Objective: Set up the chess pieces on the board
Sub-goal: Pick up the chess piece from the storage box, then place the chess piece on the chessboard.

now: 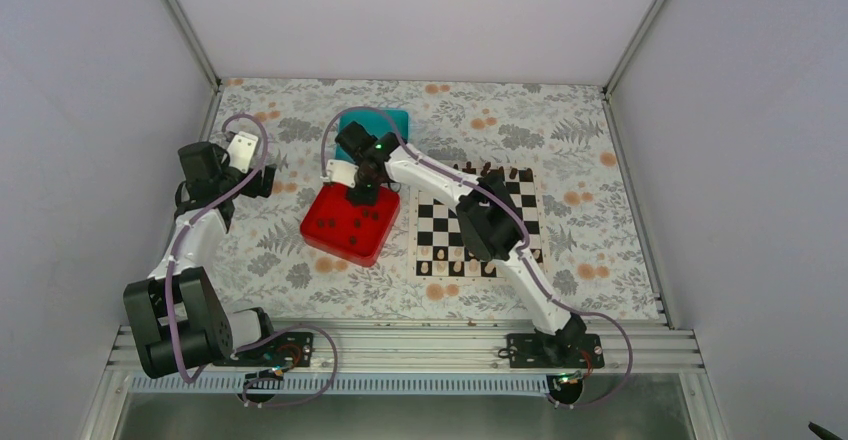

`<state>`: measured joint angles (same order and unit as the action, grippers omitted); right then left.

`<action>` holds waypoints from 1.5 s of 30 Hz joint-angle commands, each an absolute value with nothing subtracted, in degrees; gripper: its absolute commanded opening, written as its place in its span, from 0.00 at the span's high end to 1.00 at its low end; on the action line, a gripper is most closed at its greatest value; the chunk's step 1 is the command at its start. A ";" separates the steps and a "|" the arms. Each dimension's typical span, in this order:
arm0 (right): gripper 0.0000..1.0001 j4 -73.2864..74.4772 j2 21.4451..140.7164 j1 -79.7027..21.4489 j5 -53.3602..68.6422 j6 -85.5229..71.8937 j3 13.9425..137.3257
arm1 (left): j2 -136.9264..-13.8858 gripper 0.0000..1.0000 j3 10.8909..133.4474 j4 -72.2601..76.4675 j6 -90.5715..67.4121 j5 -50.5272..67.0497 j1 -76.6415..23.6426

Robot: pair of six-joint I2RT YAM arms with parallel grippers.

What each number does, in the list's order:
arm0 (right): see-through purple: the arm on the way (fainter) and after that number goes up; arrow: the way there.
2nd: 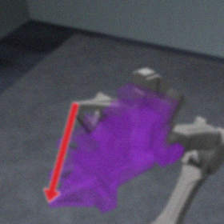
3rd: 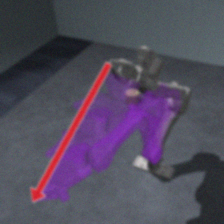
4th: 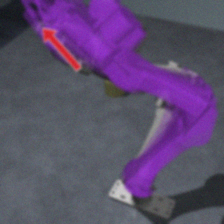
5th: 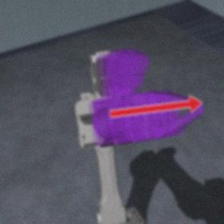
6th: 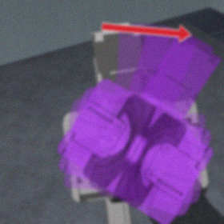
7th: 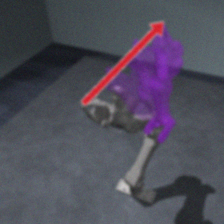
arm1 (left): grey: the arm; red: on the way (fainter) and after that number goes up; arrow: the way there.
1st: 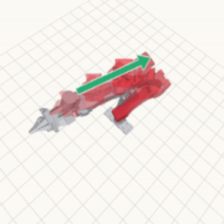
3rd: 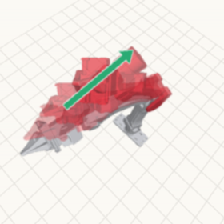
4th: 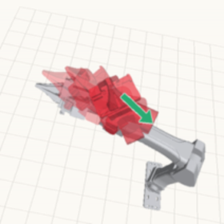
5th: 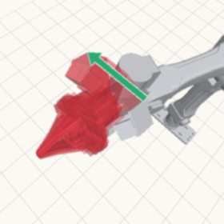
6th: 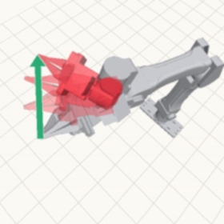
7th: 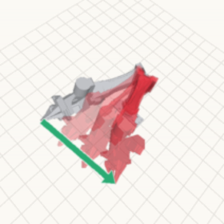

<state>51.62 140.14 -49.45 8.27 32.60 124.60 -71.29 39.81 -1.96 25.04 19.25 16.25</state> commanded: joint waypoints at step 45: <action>0.96 49.21 113.83 -36.48 9.01 29.60 100.96 | -70.83 0.00 39.53 -0.61 24.17 22.34 17.84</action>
<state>50.76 115.81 -37.67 8.82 30.87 105.49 -71.29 39.81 -1.96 24.77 21.30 17.30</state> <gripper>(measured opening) 0.106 0.999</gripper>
